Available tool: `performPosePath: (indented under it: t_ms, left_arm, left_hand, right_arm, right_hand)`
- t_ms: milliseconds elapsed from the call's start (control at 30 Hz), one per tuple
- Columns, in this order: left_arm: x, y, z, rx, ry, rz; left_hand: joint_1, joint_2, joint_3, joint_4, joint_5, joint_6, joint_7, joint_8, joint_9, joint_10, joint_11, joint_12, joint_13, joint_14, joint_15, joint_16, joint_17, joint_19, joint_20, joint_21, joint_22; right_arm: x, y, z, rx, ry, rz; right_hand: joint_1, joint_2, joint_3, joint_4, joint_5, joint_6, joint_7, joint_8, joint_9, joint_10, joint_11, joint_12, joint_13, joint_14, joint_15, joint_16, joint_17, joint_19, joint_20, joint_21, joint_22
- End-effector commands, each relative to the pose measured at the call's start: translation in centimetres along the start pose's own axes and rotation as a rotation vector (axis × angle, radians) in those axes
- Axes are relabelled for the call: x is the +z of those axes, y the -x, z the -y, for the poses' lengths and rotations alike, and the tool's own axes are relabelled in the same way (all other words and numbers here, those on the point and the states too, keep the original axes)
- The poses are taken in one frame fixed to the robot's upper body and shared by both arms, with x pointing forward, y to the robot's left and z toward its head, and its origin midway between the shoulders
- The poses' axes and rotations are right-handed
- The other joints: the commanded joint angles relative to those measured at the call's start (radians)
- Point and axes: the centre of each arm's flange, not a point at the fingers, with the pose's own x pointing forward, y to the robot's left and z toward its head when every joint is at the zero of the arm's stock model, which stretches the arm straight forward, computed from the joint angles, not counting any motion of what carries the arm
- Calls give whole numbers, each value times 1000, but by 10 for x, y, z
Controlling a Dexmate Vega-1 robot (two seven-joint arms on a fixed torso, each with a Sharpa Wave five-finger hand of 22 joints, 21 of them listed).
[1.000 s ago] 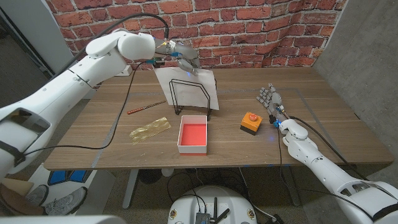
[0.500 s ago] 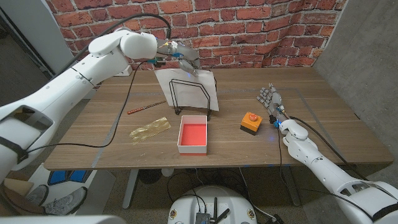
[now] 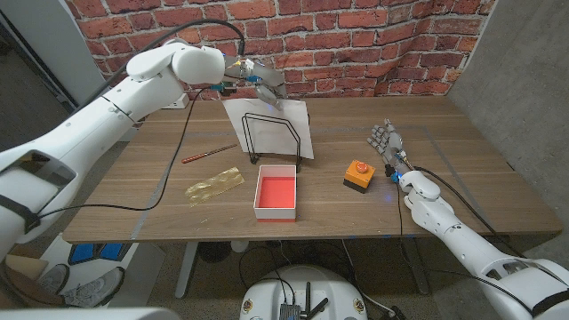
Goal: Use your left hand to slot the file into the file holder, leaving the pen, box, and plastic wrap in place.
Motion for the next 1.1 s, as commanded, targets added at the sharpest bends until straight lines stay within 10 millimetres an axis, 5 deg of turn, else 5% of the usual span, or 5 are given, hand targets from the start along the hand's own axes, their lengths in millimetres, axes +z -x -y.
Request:
performPosePath:
  t_ms: [33, 800, 1100]
  left_arm:
    - [0, 2, 0, 6, 3, 4]
    - [1, 7, -2, 12, -6, 0]
    - [1, 10, -2, -14, 8, 4]
  left_hand:
    - [-6, -19, -11, 2, -4, -14, 0, -6, 1, -20, 5, -3, 2, -21, -80, -5, 1, -14, -85, -7, 0]
    - [-40, -93, -53, -2, -3, -153, 4, -23, -7, -170, 11, -7, 0, -186, -66, -13, -1, -136, -75, -52, -6]
    - [-22, -113, -96, 2, -2, -224, 19, -28, -11, -254, 36, -10, -1, -276, -36, -8, 3, -206, -68, -64, -9]
  right_arm:
    - [-1, 1, 0, -6, 0, -2]
    - [-1, 3, -1, -12, -2, 1]
    - [-1, 4, -2, -12, -1, 2]
  right_hand:
    - [13, 53, 3, -4, -2, 8, 3, 0, 3, 7, 7, 5, 1, 9, 3, 4, 6, 7, 2, 6, 3]
    - [15, 55, 3, -8, -3, 7, 4, -1, 3, 7, 7, 5, 1, 9, 1, 6, 8, 8, 2, 6, 3]
    - [16, 55, 4, -10, -3, 7, 3, -1, 3, 6, 7, 4, 1, 8, 2, 6, 9, 8, 2, 6, 3]
